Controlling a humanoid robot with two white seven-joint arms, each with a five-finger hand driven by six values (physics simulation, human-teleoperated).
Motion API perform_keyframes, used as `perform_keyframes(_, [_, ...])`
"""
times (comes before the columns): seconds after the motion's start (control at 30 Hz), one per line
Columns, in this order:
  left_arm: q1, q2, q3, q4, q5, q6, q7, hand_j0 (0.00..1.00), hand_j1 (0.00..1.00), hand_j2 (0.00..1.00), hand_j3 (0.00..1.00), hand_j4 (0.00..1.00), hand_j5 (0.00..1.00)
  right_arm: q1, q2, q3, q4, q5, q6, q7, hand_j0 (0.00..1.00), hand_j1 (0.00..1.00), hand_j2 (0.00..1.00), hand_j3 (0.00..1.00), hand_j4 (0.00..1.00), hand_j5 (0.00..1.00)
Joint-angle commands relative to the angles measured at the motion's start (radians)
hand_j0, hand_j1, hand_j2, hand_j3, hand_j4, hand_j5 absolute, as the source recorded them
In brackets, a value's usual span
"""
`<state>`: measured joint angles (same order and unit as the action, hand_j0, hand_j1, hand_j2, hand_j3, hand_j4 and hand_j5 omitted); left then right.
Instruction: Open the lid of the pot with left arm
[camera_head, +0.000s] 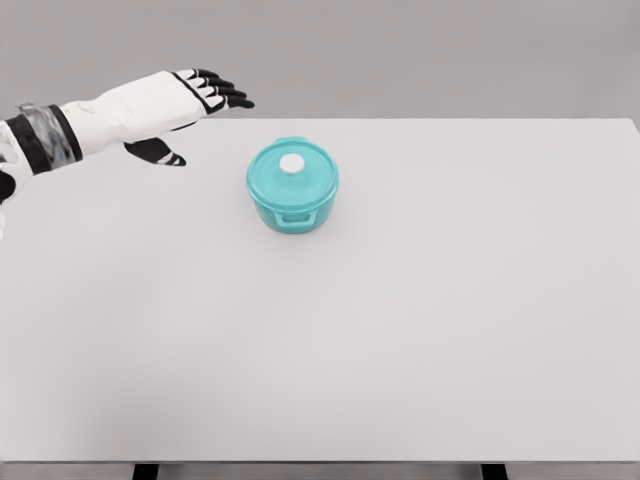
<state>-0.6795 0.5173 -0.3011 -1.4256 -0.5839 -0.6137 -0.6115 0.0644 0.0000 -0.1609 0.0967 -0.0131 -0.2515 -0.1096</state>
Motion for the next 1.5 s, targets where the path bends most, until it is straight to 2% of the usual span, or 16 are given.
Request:
perform_keyframes(0.0, [0.000,-0.056,-0.010,-0.001,0.001,0.003,0.001,1.00,1.00,1.00,1.00,1.00,1.00,0.000,0.000,0.000,0.000,-0.001,0.000,0.001,1.00,1.00,1.00,1.00,1.00,1.00])
perform_keyframes(0.1, [-0.018,-0.060,-0.073,-0.021,0.007,0.003,0.001,1.00,1.00,1.00,1.00,1.00,1.00,0.000,0.000,0.000,0.000,-0.001,0.000,-0.001,1.00,1.00,1.00,1.00,1.00,1.00])
perform_keyframes(0.2, [-0.015,-0.062,-0.104,-0.082,0.009,0.003,0.001,1.00,1.00,1.00,1.00,1.00,1.00,0.000,0.000,0.000,0.000,-0.001,0.000,0.001,1.00,1.00,1.00,1.00,1.00,1.00])
perform_keyframes(0.3, [-0.023,-0.099,-0.113,-0.084,0.004,0.003,0.001,1.00,1.00,1.00,1.00,1.00,1.00,0.000,0.000,0.000,0.000,-0.001,0.000,0.001,1.00,1.00,1.00,1.00,1.00,1.00])
perform_keyframes(0.43, [-0.054,-0.106,-0.174,-0.081,-0.004,0.003,0.001,1.00,1.00,1.00,1.00,1.00,1.00,0.000,0.000,0.000,0.000,-0.001,0.000,0.001,1.00,1.00,1.00,1.00,1.00,1.00])
perform_keyframes(0.53, [-0.058,-0.108,-0.176,-0.073,-0.010,0.003,0.001,1.00,1.00,1.00,1.00,1.00,1.00,0.000,0.000,0.000,0.000,-0.001,0.000,0.001,1.00,1.00,1.00,1.00,1.00,1.00])
perform_keyframes(0.7, [-0.061,-0.201,-0.177,0.001,-0.123,0.003,0.001,1.00,1.00,1.00,1.00,1.00,1.00,0.000,0.000,0.000,0.000,-0.001,0.000,0.001,1.00,1.00,1.00,1.00,1.00,1.00])
perform_keyframes(0.83, [-0.095,-0.214,-0.204,0.030,-0.126,0.003,0.001,1.00,1.00,1.00,1.00,1.00,1.00,0.000,0.000,0.000,0.000,-0.001,0.000,0.001,1.00,1.00,1.00,1.00,1.00,1.00])
perform_keyframes(0.93, [-0.146,-0.215,-0.204,0.143,-0.128,0.003,0.001,1.00,1.00,1.00,1.00,1.00,1.00,0.000,0.000,0.000,0.000,-0.001,0.000,0.001,1.00,1.00,1.00,1.00,1.00,1.00])
perform_keyframes(1.27, [-0.141,-0.220,-0.216,0.155,-0.171,0.003,0.001,1.00,1.00,1.00,1.00,1.00,1.00,0.000,0.000,0.000,0.000,-0.001,0.000,0.001,1.00,1.00,1.00,1.00,1.00,1.00])
perform_keyframes(1.33, [-0.144,-0.238,-0.213,0.221,-0.214,0.003,0.001,1.00,1.00,1.00,1.00,1.00,1.00,0.000,0.000,0.000,0.000,-0.001,0.000,0.001,1.00,1.00,1.00,1.00,1.00,1.00])
perform_keyframes(1.47, [-0.146,-0.238,-0.211,0.232,-0.218,0.003,0.001,1.00,1.00,1.00,1.00,1.00,1.00,0.000,0.000,0.000,0.000,-0.001,0.000,0.001,1.00,1.00,1.00,1.00,1.00,1.00])
